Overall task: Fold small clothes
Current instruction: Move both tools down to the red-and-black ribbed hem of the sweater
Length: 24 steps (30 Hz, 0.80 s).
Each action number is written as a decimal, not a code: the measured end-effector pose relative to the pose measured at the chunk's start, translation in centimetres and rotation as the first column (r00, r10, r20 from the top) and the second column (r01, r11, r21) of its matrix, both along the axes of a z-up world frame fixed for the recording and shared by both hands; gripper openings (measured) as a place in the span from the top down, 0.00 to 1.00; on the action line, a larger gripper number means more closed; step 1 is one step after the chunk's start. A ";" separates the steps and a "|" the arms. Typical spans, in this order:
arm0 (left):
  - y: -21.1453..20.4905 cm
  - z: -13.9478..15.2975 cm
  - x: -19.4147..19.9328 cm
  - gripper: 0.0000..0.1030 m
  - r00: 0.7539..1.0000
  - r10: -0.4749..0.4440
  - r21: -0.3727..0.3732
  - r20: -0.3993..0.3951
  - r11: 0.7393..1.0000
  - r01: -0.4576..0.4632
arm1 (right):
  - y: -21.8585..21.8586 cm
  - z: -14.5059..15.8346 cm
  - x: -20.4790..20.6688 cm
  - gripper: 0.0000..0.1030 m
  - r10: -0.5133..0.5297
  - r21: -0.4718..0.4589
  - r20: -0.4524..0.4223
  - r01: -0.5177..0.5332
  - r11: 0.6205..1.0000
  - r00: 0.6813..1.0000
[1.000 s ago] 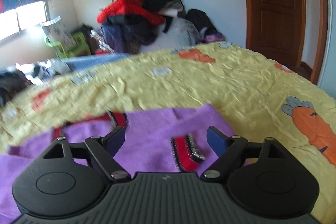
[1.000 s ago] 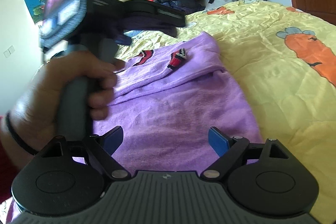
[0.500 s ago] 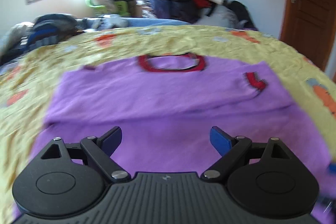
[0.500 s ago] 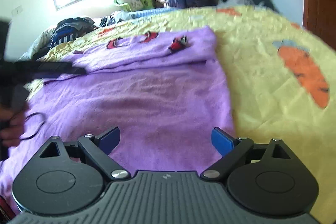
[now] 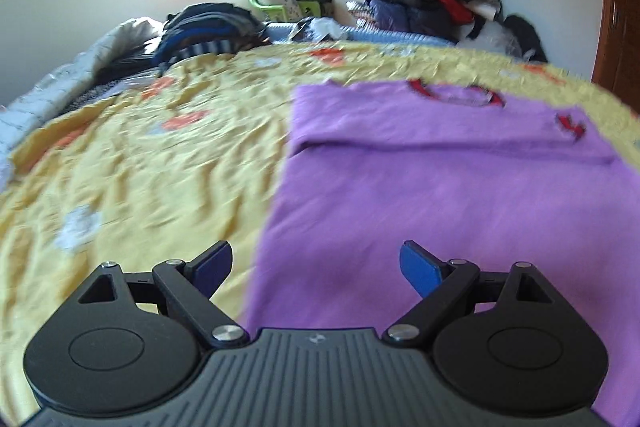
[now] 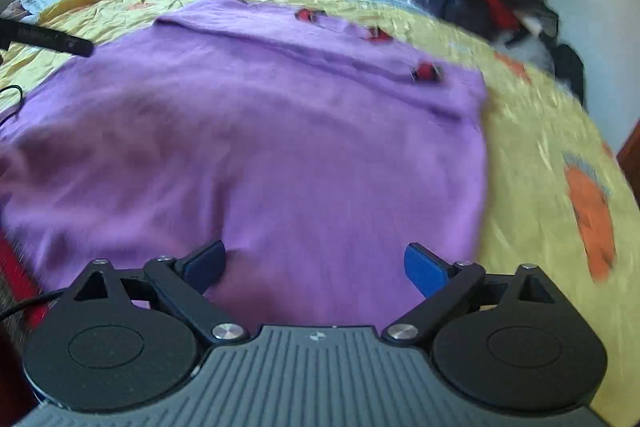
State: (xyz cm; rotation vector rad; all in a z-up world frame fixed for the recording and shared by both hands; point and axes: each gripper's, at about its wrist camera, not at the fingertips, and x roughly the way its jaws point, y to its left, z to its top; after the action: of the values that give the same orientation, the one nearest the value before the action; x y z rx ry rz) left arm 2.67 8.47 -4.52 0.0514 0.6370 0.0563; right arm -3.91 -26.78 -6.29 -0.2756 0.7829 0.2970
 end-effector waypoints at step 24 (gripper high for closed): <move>11.0 -2.2 -8.5 0.11 0.862 -0.442 -0.295 -0.249 0.882 0.367 | -12.5 -0.4 -6.2 0.08 -0.055 0.592 -0.278 0.216 0.776 0.959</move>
State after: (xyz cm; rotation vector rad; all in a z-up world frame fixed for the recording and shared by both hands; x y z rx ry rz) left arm -5.79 19.43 -6.68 -0.0392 0.9334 -0.4510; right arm -10.12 -39.24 -6.69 0.4546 0.9015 0.4396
